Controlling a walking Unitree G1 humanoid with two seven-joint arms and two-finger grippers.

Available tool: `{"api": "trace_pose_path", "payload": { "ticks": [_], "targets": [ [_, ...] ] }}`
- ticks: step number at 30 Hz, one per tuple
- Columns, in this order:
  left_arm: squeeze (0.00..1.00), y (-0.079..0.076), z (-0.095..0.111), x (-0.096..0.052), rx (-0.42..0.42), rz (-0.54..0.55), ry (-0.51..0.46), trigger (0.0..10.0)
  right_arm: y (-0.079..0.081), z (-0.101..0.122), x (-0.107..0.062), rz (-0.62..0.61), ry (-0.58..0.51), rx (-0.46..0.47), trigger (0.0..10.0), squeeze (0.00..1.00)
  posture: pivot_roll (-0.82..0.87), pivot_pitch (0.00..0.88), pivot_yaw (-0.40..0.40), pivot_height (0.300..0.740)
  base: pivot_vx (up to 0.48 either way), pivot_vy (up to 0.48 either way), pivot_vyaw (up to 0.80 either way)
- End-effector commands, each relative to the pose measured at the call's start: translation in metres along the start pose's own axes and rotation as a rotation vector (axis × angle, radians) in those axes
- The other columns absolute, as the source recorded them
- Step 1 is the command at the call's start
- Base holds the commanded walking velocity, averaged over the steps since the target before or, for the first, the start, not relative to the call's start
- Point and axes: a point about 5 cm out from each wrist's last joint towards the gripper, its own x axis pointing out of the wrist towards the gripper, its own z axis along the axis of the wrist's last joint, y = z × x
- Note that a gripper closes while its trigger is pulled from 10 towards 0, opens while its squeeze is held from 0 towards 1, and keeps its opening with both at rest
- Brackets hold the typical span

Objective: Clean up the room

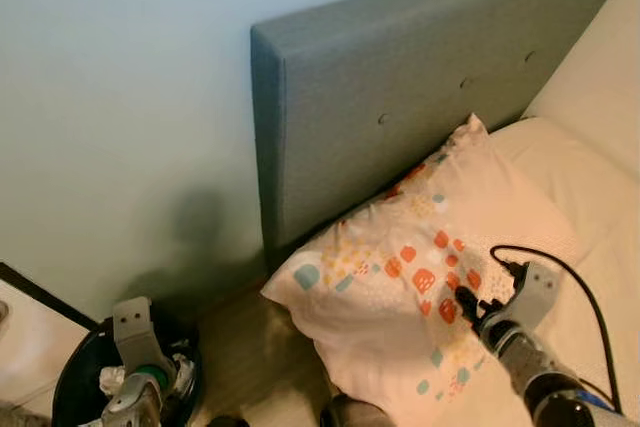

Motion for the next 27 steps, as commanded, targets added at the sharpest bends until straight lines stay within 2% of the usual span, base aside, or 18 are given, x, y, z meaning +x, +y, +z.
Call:
{"api": "trace_pose_path", "payload": {
  "ticks": [1,5,12,16,18,20,22,27],
  "targets": [
    [0.0,-0.001,-0.008,-0.003,0.014,-0.009,0.023,10.0,-0.009,-0.009,-0.004,-0.022,0.024,0.042,10.0,0.0,-0.12,0.064,0.005,0.645,0.0,0.0,0.0],
    [0.0,0.001,-0.01,-0.004,0.027,-0.004,0.024,10.0,-0.02,-0.016,-0.009,-0.033,0.024,0.122,10.0,0.0,-0.12,0.075,0.005,0.625,0.0,0.0,0.0],
    [0.0,0.0,-0.013,-0.007,0.05,-0.02,0.017,10.0,-0.036,-0.019,-0.017,-0.044,0.009,0.177,10.0,0.0,-0.13,0.102,0.004,0.595,0.0,0.0,0.0],
    [0.0,-0.002,-0.006,-0.005,0.058,-0.032,-0.02,10.0,-0.033,-0.019,-0.018,0.053,-0.009,0.263,10.0,0.0,-0.13,0.117,0.009,0.575,0.0,0.0,0.0],
    [0.0,-0.003,-0.005,-0.004,0.061,-0.036,-0.027,10.0,-0.031,-0.021,-0.018,0.083,-0.006,0.274,10.0,0.0,-0.13,0.117,0.009,0.57,0.0,0.0,0.0],
    [0.0,-0.005,-0.001,-0.003,0.076,-0.046,-0.046,10.0,-0.027,-0.022,-0.019,0.168,-0.022,0.349,10.0,0.0,-0.13,0.126,0.008,0.56,0.0,0.0,0.0],
    [0.0,-0.008,0.004,-0.001,0.083,-0.058,-0.069,10.0,-0.024,-0.031,-0.023,0.267,0.009,0.434,10.0,0.0,-0.12,0.141,0.013,0.56,0.0,0.0,0.0],
    [0.0,-0.009,0.003,-0.002,0.089,-0.067,-0.073,10.0,-0.026,-0.037,-0.026,0.274,0.04,0.437,10.0,0.0,-0.12,0.145,0.009,0.56,0.0,0.0,0.0]
  ]
}}
